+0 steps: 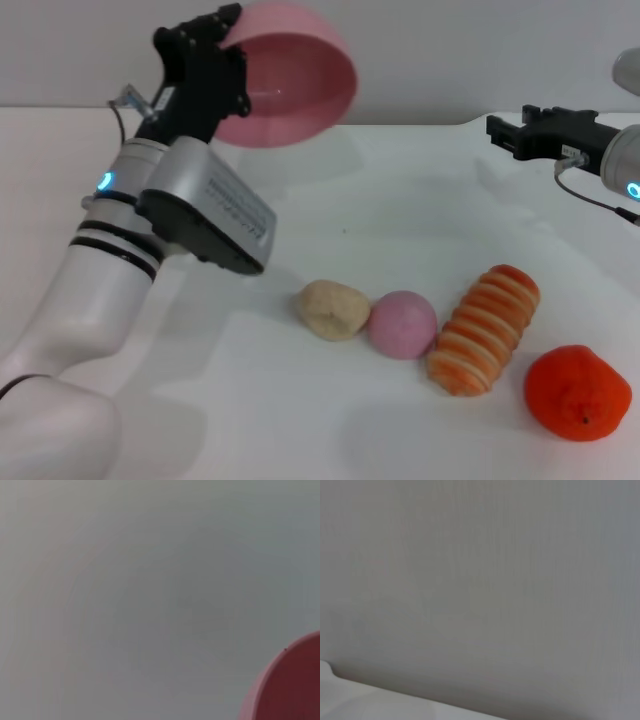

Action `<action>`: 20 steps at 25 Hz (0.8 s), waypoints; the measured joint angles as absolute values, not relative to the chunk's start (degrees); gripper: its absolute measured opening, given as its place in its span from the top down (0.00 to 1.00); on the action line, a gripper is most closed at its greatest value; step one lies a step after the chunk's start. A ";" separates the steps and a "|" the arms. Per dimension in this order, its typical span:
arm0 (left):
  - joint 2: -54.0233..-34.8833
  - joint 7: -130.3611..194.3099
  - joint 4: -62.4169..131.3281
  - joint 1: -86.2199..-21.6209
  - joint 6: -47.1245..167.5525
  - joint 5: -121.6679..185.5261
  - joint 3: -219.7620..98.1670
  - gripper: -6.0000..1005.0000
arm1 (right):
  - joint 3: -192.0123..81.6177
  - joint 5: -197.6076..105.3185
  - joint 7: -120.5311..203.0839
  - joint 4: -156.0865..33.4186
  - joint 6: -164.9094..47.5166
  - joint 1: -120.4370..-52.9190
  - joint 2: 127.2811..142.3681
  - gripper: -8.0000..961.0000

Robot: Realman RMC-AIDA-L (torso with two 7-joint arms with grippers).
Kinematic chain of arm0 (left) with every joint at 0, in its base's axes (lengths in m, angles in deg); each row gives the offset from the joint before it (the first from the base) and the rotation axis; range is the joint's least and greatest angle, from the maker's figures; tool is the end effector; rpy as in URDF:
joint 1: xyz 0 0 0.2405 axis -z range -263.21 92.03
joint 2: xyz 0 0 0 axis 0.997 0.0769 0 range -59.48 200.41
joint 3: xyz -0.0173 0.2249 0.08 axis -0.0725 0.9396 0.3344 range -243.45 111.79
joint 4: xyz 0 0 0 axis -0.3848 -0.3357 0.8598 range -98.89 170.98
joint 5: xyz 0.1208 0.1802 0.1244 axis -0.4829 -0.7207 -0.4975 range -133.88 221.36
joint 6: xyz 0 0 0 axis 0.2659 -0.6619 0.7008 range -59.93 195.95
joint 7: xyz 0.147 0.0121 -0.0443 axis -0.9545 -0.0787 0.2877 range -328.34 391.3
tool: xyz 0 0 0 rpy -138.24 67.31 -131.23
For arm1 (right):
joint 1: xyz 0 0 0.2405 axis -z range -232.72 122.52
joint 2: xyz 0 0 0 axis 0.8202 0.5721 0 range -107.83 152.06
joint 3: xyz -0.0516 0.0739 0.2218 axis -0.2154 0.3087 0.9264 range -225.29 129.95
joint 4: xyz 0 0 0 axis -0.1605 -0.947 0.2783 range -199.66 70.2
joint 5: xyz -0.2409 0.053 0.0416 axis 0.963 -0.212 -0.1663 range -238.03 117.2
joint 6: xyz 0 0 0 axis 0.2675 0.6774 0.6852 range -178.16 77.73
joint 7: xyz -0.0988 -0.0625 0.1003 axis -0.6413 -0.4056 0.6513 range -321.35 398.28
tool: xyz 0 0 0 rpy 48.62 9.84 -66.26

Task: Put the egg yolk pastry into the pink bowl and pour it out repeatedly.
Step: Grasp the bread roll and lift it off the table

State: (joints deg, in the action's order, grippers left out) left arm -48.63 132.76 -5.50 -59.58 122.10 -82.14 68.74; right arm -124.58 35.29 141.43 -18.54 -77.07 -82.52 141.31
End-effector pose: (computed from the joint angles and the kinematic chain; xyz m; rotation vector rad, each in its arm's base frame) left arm -0.1766 0.3875 -0.0853 -1.5852 0.5549 -0.0528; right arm 0.2646 0.4565 -0.0141 -2.0357 0.8680 0.3801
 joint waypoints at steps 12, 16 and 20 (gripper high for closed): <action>-47.58 138.23 -27.64 -68.02 89.52 -46.00 41.65 0.99 | -122.65 23.03 146.57 -17.08 -87.76 -85.45 140.32 0.43; -47.13 141.96 -28.76 -70.30 53.40 -43.49 21.58 0.99 | -121.67 23.83 155.75 -18.78 -96.73 -89.97 137.42 0.43; -46.00 150.42 -29.16 -70.98 29.14 -52.04 10.22 0.99 | -121.45 31.67 163.85 -21.83 -104.39 -95.11 134.85 0.43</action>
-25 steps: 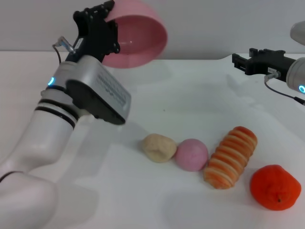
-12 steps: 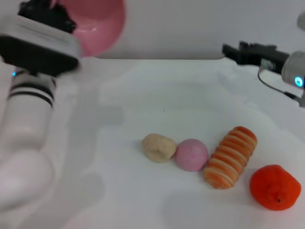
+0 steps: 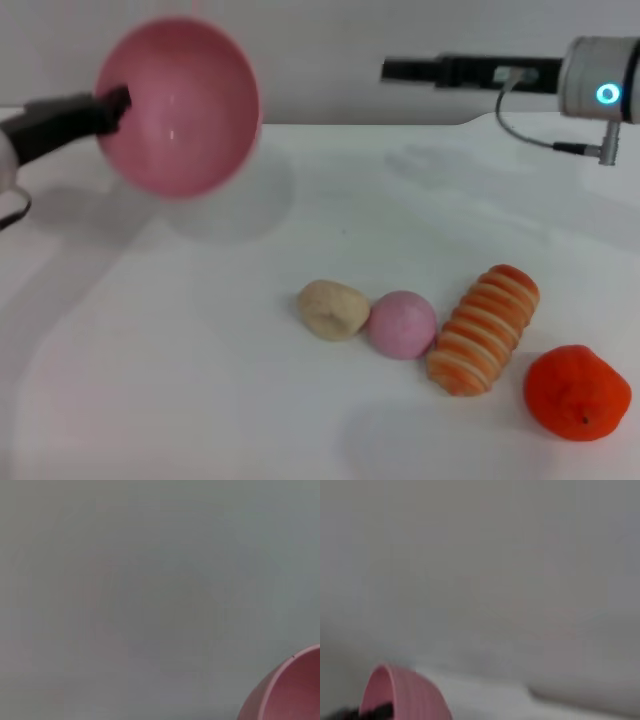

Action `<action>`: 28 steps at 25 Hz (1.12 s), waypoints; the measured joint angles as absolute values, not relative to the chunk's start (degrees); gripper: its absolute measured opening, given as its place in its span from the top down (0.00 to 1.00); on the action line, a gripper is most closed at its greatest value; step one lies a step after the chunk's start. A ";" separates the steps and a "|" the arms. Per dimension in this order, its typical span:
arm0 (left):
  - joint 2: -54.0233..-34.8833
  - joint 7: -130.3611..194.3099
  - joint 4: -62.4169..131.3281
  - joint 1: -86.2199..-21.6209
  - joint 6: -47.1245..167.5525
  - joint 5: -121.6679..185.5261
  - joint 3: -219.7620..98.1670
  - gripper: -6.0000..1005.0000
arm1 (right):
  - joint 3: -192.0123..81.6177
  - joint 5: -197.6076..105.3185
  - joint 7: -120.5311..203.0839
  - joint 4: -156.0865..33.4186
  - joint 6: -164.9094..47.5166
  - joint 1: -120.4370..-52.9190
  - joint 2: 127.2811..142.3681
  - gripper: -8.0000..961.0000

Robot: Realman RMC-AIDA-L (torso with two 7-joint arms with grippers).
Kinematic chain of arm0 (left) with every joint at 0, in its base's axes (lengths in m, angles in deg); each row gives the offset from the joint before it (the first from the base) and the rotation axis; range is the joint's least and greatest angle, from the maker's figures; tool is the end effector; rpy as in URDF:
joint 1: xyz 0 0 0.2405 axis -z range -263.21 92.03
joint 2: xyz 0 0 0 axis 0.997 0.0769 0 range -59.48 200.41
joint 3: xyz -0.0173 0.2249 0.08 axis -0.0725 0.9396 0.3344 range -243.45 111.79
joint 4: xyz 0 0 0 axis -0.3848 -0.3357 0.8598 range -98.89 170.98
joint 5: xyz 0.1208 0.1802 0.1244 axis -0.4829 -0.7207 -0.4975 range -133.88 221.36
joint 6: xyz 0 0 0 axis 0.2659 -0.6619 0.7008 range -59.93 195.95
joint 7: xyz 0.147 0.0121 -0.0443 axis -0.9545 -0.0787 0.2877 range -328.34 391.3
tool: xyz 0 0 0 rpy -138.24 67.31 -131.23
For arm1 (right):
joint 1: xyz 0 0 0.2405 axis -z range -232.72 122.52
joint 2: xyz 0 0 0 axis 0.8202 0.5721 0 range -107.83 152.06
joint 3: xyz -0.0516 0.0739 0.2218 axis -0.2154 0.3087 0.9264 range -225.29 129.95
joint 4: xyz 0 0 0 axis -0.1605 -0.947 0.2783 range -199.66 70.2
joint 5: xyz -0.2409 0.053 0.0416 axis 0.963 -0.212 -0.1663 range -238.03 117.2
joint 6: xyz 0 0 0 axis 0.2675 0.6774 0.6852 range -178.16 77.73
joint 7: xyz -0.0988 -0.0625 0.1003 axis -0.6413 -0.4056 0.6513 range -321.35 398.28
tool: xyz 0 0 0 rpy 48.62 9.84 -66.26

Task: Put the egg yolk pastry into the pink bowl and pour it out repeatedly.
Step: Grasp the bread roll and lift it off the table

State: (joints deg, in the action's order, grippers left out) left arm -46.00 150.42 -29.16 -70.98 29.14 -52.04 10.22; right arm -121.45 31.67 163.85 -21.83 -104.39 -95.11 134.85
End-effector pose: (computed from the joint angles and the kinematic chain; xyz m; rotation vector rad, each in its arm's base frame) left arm -0.2565 0.4237 0.0488 -1.9969 -1.0182 -0.6138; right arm 0.1675 0.4723 -0.0012 -2.3663 1.1970 0.7100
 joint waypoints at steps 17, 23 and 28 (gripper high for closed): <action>-47.31 177.35 -38.73 -74.25 2.64 -83.34 1.77 0.99 | -124.79 59.81 165.43 -18.11 -112.06 -100.66 140.78 0.43; -47.33 180.69 -40.24 -74.33 0.20 -87.77 1.83 0.99 | -127.76 58.71 165.44 -16.93 -111.34 -100.87 140.99 0.43; -47.33 183.38 -40.50 -73.71 -1.21 -91.92 2.41 0.99 | -128.91 59.20 168.56 -15.40 -114.47 -101.83 140.85 0.43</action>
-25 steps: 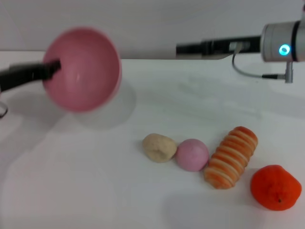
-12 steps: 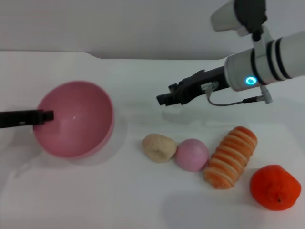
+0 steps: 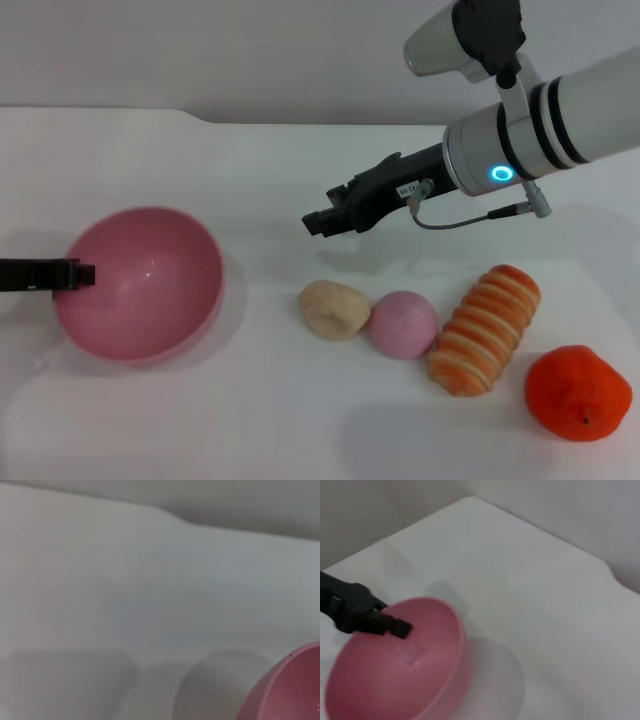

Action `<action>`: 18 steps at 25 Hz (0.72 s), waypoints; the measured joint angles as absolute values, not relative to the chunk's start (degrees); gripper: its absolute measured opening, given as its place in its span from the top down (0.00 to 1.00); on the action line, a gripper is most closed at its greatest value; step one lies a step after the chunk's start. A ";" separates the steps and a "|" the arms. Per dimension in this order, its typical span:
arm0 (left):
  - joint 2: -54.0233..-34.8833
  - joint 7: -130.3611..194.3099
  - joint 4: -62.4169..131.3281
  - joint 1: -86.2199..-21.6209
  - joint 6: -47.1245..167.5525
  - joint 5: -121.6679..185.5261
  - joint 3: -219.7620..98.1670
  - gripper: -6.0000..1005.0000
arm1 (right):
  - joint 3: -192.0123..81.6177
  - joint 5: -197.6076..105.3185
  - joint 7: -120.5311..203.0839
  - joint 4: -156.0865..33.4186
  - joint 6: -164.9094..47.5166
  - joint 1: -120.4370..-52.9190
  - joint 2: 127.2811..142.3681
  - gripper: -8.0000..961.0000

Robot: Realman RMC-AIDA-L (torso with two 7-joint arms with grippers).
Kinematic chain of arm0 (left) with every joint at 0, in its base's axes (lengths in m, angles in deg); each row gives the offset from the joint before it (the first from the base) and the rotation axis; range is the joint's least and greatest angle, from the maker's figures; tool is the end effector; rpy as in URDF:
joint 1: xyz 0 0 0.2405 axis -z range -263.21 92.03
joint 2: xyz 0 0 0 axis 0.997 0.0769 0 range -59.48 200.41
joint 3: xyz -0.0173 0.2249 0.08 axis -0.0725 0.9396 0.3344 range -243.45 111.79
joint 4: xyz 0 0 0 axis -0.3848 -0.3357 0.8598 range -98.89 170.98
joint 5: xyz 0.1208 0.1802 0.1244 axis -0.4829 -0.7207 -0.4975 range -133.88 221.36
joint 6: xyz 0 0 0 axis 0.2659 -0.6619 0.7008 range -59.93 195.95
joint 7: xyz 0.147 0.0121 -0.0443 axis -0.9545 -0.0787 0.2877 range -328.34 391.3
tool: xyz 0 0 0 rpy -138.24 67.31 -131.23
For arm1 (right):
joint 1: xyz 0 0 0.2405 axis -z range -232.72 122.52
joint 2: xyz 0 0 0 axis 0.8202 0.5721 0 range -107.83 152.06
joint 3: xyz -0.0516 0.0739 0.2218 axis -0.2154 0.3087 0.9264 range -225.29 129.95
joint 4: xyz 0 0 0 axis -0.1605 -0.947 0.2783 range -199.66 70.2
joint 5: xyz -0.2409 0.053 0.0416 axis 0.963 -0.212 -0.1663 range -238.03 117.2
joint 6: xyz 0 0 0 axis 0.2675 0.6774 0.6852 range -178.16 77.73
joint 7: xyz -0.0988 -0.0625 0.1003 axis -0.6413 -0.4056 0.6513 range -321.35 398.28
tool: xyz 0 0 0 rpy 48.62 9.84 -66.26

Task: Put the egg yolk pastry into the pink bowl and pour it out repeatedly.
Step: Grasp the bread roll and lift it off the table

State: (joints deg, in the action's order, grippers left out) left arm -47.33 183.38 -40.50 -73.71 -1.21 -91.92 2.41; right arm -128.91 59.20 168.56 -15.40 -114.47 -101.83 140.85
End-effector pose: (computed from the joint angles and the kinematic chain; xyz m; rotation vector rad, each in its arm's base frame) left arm -0.2988 0.3596 0.0558 -2.0507 -1.4763 -0.0567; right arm 0.1157 0.4319 -0.0773 -2.7933 0.8171 0.0911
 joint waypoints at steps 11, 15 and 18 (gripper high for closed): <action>-47.30 184.68 -42.09 -73.13 -2.66 -93.32 2.58 0.99 | -127.36 70.08 180.75 -14.35 -124.34 -104.33 139.92 0.44; -47.36 184.70 -42.27 -72.91 -2.80 -93.34 2.60 0.99 | -127.41 73.91 181.88 -12.71 -126.87 -104.27 140.24 0.45; -47.38 184.72 -42.27 -72.78 -2.86 -93.36 2.62 0.99 | -128.07 73.96 181.17 -12.27 -127.41 -104.13 140.47 0.45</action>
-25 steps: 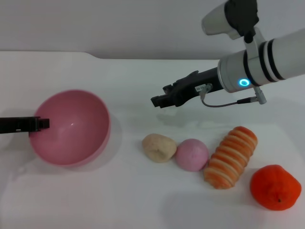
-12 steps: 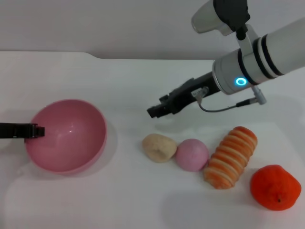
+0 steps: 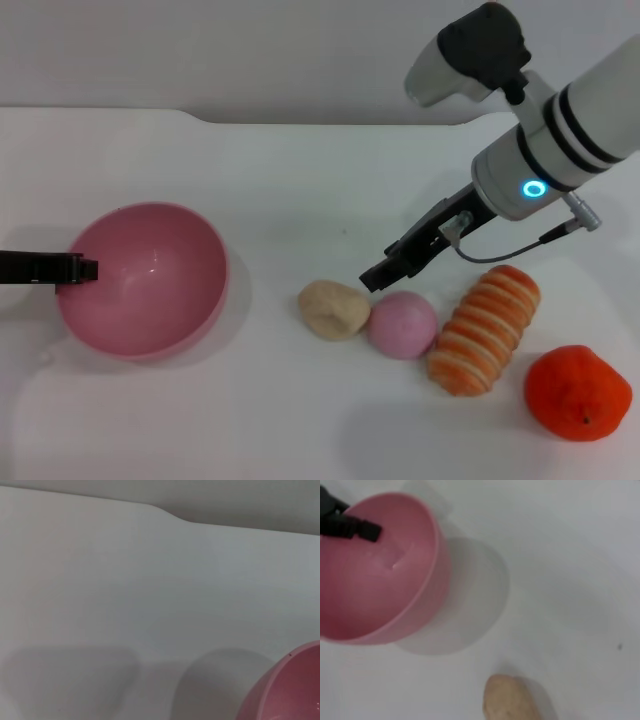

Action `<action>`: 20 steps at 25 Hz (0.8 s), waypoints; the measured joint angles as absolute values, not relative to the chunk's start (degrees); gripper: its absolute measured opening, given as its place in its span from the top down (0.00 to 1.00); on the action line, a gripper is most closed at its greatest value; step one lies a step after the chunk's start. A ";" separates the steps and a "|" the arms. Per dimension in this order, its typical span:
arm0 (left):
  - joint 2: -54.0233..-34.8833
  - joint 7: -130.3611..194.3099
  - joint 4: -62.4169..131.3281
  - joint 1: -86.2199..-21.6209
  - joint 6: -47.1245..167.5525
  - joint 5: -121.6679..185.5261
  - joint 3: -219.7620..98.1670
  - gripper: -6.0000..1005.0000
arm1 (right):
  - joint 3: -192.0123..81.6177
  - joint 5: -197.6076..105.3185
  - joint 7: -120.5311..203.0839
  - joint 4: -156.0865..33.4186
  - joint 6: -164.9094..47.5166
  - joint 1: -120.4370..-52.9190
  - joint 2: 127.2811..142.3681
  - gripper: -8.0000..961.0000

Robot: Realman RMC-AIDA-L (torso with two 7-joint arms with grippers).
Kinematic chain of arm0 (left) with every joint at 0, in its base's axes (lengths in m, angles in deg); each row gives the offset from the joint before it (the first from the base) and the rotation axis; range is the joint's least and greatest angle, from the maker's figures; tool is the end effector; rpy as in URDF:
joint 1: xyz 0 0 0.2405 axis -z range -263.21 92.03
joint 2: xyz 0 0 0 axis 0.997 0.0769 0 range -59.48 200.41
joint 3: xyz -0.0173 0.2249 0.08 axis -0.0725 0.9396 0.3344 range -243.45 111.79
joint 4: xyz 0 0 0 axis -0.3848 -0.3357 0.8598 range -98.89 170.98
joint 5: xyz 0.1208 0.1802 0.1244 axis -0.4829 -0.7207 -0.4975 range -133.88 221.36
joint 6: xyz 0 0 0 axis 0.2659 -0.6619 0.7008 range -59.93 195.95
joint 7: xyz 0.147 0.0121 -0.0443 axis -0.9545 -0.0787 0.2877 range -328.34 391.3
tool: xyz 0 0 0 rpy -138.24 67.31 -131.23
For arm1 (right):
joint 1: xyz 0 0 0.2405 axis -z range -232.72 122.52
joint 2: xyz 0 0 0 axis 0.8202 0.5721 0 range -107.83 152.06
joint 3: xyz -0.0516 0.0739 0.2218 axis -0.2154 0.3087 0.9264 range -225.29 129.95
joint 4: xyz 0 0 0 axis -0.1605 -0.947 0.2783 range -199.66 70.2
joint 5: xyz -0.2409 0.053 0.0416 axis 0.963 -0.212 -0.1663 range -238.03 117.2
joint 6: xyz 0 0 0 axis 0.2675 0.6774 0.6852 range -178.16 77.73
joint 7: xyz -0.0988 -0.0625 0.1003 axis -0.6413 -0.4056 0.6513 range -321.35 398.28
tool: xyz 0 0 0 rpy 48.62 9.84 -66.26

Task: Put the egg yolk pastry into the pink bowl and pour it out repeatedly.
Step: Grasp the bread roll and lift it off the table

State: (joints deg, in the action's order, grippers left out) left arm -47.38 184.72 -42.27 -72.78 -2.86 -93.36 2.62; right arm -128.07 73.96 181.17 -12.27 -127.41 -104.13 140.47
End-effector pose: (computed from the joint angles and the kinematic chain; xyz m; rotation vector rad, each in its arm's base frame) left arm -0.2881 0.3630 0.0587 -2.0654 -1.4586 -0.0374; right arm 0.1279 0.4172 -0.0645 -2.7779 0.9550 -0.3066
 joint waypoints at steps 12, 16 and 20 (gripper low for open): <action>-47.40 184.76 -42.11 -72.32 -2.84 -93.38 2.64 0.99 | -146.71 68.60 172.57 -12.29 -113.43 -103.77 141.37 0.47; -47.40 184.76 -41.97 -72.17 -2.82 -93.37 2.63 0.99 | -150.18 68.40 172.90 -12.62 -109.74 -103.63 141.49 0.48; -47.39 184.76 -41.97 -71.90 -2.82 -93.37 2.64 0.99 | -152.30 65.53 172.95 -15.55 -106.83 -103.81 141.54 0.48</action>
